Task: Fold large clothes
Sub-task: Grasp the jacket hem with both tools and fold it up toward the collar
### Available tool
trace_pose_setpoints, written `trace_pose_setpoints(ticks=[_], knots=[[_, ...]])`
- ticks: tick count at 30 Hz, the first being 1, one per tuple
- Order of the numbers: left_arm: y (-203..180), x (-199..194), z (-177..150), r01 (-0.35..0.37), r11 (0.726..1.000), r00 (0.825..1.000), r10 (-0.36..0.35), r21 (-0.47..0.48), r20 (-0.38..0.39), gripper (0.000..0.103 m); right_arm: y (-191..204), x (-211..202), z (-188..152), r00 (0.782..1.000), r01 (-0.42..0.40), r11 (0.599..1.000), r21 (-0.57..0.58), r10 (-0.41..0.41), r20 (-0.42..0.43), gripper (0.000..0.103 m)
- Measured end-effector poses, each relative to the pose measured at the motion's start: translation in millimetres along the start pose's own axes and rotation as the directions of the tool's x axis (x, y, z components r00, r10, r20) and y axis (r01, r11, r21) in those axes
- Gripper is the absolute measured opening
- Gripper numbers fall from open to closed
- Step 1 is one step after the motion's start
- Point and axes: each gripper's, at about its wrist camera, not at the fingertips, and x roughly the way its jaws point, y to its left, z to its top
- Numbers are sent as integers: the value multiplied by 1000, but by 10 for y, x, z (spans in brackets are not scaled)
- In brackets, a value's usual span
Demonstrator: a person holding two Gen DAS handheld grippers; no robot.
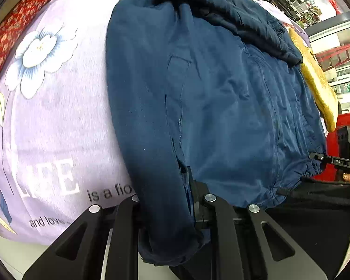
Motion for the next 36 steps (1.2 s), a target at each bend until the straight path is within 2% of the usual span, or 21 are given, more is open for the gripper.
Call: trace_pose_setpoints(ticks=[4,8,11,16,21,24,27,32,36], knots=[[-66,-171,228,26,1000,998,-27,10,59,17,51,-149,114,999,-39,999,-19,40,36,24],[-97,-409,612,45,999,987,-46,9,152,17,209,-342,430,991,-50,997,-59,57,121,23],[-204,-448,911,36,999,982,-40,23,184,17,358,-512,783,976,-49,995,-91,68,209,23],[-259,-549,1389,-13,1000,968,8,22,250,17,474,-726,1329,953,-24,994,-111,56,298,22],[-182,-676,1838,-32,999,955,38,-26,295,17,448,-972,1862,924,-98,994,-56,112,366,22],[-206,-693,2110,-75,996,942,86,-45,324,17,446,-1094,2096,911,-110,993,-32,114,397,22],[-213,-720,2379,-55,996,936,75,-67,345,17,383,-1179,2355,894,-163,987,-2,149,423,22],[-379,-636,2825,-138,989,928,145,-44,344,17,386,-1166,2752,896,-137,990,24,114,429,22],[-433,-523,3155,-165,985,930,173,-52,324,17,305,-1094,3022,902,-128,990,57,92,422,22]])
